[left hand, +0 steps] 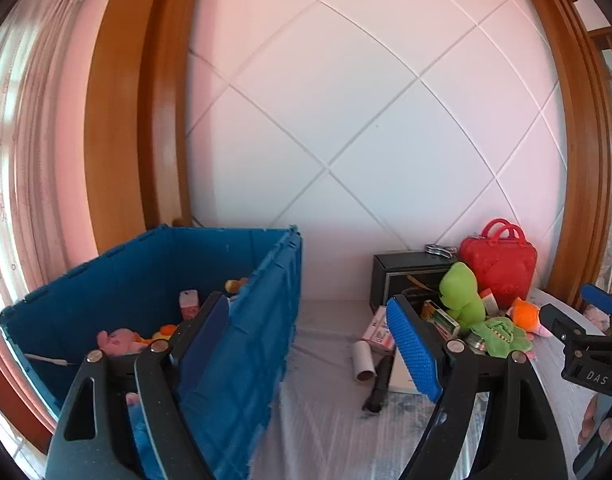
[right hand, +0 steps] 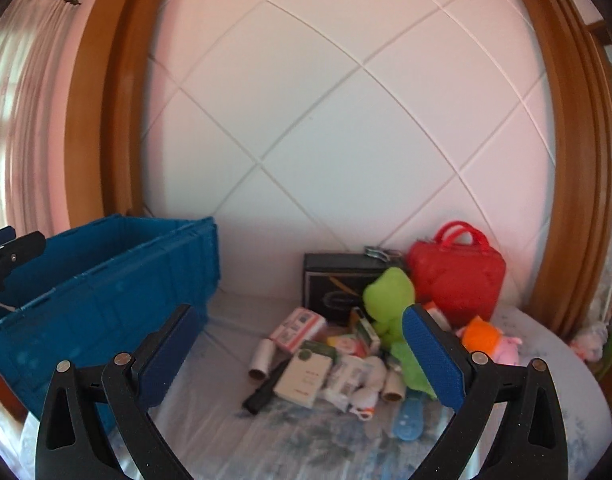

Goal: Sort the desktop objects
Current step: 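Move both grippers back over the table pile, then grasp the white patch box with the left gripper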

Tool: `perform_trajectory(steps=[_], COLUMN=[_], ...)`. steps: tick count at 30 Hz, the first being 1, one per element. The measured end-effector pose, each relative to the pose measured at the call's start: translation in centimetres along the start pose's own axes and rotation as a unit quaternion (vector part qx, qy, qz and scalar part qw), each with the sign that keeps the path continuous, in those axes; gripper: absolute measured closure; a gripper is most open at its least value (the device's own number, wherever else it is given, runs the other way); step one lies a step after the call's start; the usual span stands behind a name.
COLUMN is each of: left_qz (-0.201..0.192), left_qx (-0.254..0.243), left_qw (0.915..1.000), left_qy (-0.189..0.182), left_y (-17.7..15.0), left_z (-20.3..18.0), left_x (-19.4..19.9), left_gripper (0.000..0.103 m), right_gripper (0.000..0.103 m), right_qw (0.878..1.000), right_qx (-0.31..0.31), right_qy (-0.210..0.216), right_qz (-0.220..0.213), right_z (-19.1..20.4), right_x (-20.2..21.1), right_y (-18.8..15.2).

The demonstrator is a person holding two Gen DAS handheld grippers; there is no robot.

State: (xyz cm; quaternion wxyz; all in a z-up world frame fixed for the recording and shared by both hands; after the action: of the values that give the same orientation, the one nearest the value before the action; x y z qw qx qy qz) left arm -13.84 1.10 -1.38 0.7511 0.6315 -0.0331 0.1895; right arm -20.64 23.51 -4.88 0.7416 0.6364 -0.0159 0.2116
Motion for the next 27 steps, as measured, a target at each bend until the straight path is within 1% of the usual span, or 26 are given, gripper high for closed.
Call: perform_trajectory(steps=[2,4,8,9,11,13,15,17,19,22,27], left_qz=[0.017,0.037,0.078,0.093,0.111,0.135,0.151,0.166,0.178,0.194,0.229], left_qx=[-0.002,-0.005,-0.009,-0.009,-0.009,-0.017,-0.030,-0.039,-0.044,-0.054,-0.069], left_qw=[0.9997,0.9989,0.9956,0.9940,0.9916,0.9881,0.9854,0.9822,0.9791,0.9744,0.9616], left_qy=[-0.016,-0.029,-0.052,-0.058,-0.065,-0.071,-0.073,-0.080,-0.089,-0.101,-0.134], left_y=[-0.8,-1.7,-3.8,-4.6,-5.8,-7.2,-8.1,-8.9,-9.5,-10.5,-13.3], left_z=[-3.3,-6.3,-10.6,-11.5,-12.7,-14.0,-15.0,-15.8,-16.5,-17.6,-20.1], left_x=[-1.3,-2.9,-5.6,-6.6,-7.8,-9.4,-10.8,-12.5,-14.0,-16.9,-22.8], left_gripper=[0.022,0.022,0.022,0.022,0.022,0.022,0.022,0.022,0.022,0.022,0.022], right_gripper=[0.000,0.000,0.000,0.000,0.000,0.000,0.000,0.000,0.000,0.000,0.000], right_qw=[1.000,0.999,0.995,0.994,0.991,0.988,0.983,0.980,0.977,0.975,0.967], right_qx=[-0.017,-0.025,-0.044,-0.051,-0.064,-0.073,-0.084,-0.095,-0.097,-0.092,-0.089], right_qy=[-0.015,-0.030,-0.060,-0.062,-0.066,-0.076,-0.087,-0.087,-0.086,-0.090,-0.098], right_qz=[0.014,0.027,0.065,0.075,0.097,0.116,0.138,0.155,0.170,0.183,0.219], right_z=[-4.4,-7.9,-13.9,-15.0,-17.1,-18.4,-19.6,-20.1,-20.1,-20.0,-19.5], right_x=[-0.5,-0.8,-2.1,-2.4,-3.4,-4.3,-5.6,-6.6,-8.1,-10.3,-14.7], right_y=[-0.7,-1.5,-3.6,-4.2,-5.6,-6.8,-8.1,-9.2,-9.9,-10.7,-13.0])
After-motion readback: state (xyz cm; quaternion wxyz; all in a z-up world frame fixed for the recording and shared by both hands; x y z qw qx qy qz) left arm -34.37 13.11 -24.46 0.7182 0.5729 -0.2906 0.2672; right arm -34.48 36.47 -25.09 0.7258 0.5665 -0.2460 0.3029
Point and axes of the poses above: each gripper's, at about its wrist camera, not at the fingertips, and x roughly against the way its jaws point, z to its left, y to its top, the point moved 9 cm from there along -x, roughly the way its jaws point, and after that the axes turned 11 degrees about -x, right-handed, at the moved point
